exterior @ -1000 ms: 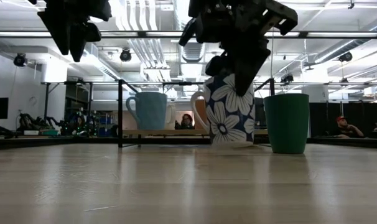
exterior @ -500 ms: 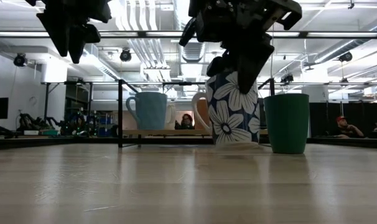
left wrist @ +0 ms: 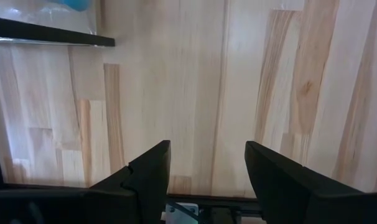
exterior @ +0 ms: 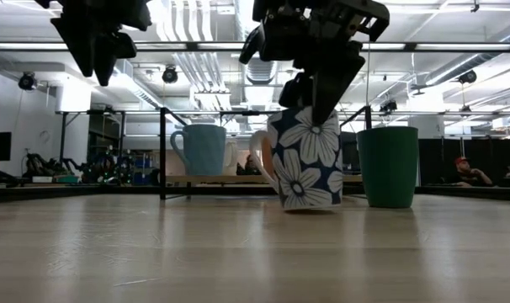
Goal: Stack small to large cups/mugs on shelf
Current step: Put the blue patterned mug on the shelf
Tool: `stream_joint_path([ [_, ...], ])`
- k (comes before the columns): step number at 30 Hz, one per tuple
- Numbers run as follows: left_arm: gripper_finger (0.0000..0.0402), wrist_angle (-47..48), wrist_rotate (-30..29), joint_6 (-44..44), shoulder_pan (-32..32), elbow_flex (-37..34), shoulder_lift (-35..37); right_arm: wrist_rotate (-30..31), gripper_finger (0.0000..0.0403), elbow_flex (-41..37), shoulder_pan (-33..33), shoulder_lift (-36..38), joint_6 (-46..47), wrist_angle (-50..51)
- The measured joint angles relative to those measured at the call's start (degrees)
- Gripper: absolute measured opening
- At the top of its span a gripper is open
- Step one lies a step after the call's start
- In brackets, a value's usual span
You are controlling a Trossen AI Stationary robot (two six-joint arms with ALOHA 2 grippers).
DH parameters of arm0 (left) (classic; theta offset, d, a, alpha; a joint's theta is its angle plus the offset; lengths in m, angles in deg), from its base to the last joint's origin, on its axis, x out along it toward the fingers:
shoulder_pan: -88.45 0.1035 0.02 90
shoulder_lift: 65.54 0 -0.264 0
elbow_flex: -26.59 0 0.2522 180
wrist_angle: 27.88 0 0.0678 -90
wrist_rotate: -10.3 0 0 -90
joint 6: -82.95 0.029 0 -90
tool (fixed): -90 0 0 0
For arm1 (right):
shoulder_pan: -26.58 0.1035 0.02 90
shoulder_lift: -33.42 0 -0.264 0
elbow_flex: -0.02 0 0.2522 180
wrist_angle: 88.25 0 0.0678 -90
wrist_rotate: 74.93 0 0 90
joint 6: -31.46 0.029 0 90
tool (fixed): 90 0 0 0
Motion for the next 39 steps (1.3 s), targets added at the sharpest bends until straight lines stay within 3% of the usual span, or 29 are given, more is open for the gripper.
stream_joint_path([
  [7,0.0192,-0.64,0.03,0.20,0.02,0.00,0.00,0.09,0.0161,-0.02,-0.02,0.00,-0.02,-0.15],
  [15,0.0193,-0.96,0.05,0.22,0.01,-0.03,0.00,0.04,0.0164,-0.02,-0.02,0.00,-0.04,-0.17],
  [20,0.0193,-5.80,0.21,2.11,0.00,-2.04,0.00,0.84,0.0164,1.92,-0.02,0.02,-0.18,1.52],
  [26,0.0193,-11.28,3.70,5.50,0.02,-6.98,-0.43,5.72,0.0164,11.83,-0.02,0.20,-2.36,12.42],
  [32,0.0193,-11.50,3.63,5.79,0.15,-10.22,-0.94,10.73,0.0164,24.12,-0.06,0.42,3.99,29.22],
  [36,0.0193,-11.64,3.60,5.73,0.15,-11.08,-0.45,12.21,0.0164,25.82,-0.02,0.59,8.22,34.83],
  [39,0.0193,-11.65,3.60,5.54,0.15,-11.08,0.09,12.61,0.0164,22.59,0.39,1.33,9.68,35.62],
])
